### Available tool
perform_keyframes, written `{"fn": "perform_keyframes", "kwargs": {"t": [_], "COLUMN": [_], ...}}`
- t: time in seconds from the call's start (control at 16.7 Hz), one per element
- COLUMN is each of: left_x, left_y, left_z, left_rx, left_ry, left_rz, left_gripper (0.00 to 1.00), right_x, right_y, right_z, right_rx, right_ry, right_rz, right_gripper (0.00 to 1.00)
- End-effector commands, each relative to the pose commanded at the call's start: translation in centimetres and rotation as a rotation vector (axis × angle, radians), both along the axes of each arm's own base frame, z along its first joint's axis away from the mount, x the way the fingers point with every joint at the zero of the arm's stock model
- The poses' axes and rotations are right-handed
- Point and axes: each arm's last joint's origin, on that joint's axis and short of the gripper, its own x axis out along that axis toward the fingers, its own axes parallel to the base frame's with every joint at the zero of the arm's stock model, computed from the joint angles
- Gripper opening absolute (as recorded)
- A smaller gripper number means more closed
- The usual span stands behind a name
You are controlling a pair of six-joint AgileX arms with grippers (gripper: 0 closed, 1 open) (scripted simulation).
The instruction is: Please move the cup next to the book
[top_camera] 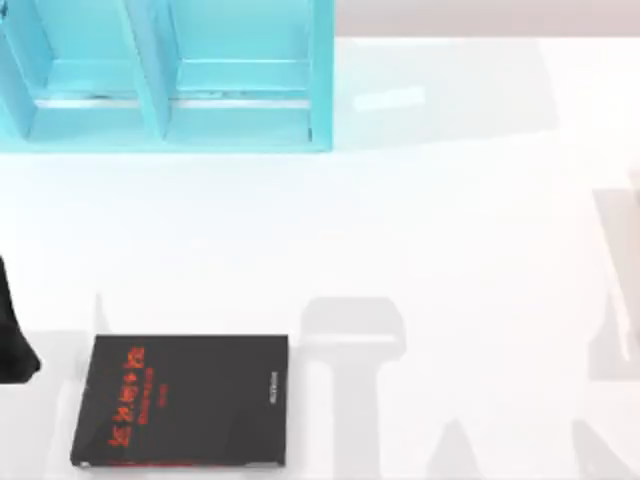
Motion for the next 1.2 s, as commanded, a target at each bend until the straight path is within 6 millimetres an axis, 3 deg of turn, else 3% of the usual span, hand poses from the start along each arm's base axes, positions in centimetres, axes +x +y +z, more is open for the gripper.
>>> {"fn": "perform_keyframes", "kwargs": {"t": [0.24, 0.48, 0.9, 1.2], "left_x": [0.0, -0.2, -0.3, 0.3], "left_y": [0.2, 1.2, 4.4, 7.8], "left_z": [0.4, 2.9, 10.2, 14.3], "left_rx": [0.028, 0.207, 0.841, 1.273], "left_ry": [0.017, 0.118, 0.518, 0.92], "left_rz": [0.019, 0.116, 0.233, 0.063], "left_gripper": [1.0, 1.0, 1.0, 1.0], "right_x": [0.0, 0.0, 0.0, 0.0], "right_y": [0.0, 0.0, 0.0, 0.0], "right_z": [0.0, 0.0, 0.0, 0.0], "right_rx": [0.0, 0.0, 0.0, 0.0], "right_ry": [0.0, 0.0, 0.0, 0.0], "right_rz": [0.0, 0.0, 0.0, 0.0], "right_gripper": [1.0, 1.0, 1.0, 1.0]}}
